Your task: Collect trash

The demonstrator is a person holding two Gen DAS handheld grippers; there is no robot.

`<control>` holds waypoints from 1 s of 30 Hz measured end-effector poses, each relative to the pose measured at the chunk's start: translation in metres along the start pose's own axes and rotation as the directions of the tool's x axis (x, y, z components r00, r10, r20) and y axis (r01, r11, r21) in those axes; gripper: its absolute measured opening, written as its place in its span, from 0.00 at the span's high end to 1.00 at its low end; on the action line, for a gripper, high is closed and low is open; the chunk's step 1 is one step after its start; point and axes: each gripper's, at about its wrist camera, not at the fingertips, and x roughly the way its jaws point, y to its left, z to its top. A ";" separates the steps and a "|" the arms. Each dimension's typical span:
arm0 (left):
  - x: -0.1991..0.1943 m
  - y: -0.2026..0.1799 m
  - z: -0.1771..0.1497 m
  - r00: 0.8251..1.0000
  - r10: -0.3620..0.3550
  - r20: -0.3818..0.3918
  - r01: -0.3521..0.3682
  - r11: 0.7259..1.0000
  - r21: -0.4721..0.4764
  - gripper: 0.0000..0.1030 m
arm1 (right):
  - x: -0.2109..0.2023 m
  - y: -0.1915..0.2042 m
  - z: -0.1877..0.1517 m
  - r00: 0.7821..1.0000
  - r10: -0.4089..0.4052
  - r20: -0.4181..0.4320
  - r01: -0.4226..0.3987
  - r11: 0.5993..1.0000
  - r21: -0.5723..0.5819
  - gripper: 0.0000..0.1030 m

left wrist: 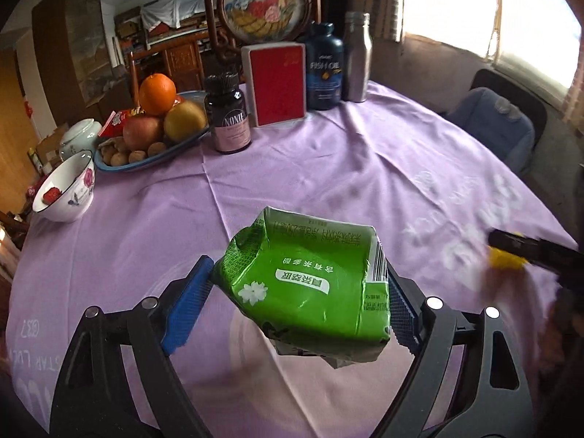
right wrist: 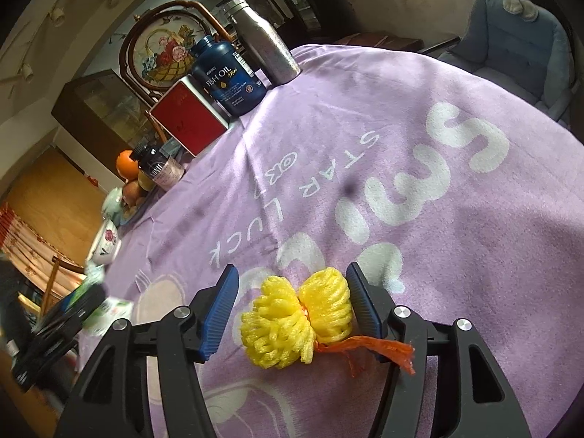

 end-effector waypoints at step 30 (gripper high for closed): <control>-0.057 -0.012 -0.090 0.991 -0.136 -0.015 0.136 0.985 0.104 0.12 | -0.089 0.034 -0.135 0.996 0.004 0.093 0.008 0.991 -0.135 0.66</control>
